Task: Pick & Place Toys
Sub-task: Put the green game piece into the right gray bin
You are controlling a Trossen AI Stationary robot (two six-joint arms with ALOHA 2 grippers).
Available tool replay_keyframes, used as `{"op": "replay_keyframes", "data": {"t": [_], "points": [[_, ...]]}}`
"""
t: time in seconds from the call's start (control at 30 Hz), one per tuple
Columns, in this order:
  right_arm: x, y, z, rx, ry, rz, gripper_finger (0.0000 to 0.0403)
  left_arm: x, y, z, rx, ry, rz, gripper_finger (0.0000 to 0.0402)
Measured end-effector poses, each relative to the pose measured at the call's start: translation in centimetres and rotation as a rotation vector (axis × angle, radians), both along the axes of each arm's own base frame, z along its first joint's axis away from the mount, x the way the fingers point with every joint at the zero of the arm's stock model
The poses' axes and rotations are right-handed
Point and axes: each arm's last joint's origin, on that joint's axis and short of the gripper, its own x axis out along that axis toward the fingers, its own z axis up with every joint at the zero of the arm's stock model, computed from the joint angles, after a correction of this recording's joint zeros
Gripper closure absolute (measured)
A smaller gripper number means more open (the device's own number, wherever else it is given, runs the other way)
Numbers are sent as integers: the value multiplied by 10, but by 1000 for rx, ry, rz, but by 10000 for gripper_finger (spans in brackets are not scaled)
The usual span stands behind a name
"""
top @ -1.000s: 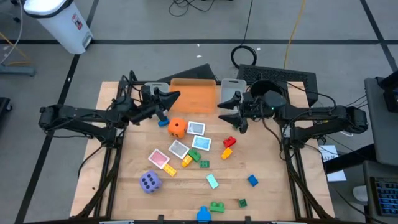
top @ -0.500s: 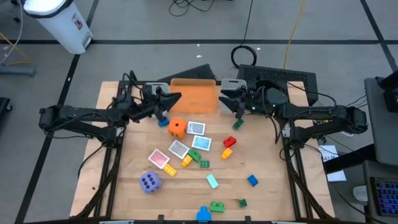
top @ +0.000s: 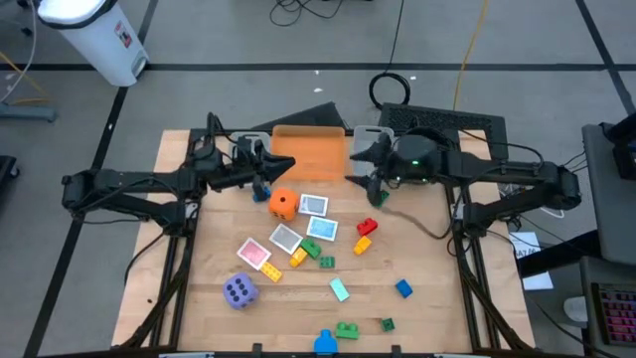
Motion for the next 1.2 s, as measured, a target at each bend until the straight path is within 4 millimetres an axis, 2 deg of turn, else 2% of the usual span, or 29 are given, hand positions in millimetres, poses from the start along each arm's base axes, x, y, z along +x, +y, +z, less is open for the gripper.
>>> {"op": "replay_keyframes", "data": {"t": [0.1,0.2,0.3,0.43,0.63,0.87,1.2], "points": [[2,0,-11,-82,234,67,138,0,1,0,5,2,-34,338],[6,0,-29,-191,403,174,138,0,1,0,-6,2,-49,303],[7,0,-46,-326,542,315,138,0,1,0,-4,3,-43,266],[7,0,-72,-400,691,445,138,0,2,0,-6,3,-33,231],[0,1,-102,-458,794,565,138,0,2,0,-13,3,-38,206],[-14,4,-135,-448,885,627,138,0,2,-1,-22,9,-42,204],[-19,-4,-164,-457,914,595,138,0,0,-1,-28,10,-87,203]]}}
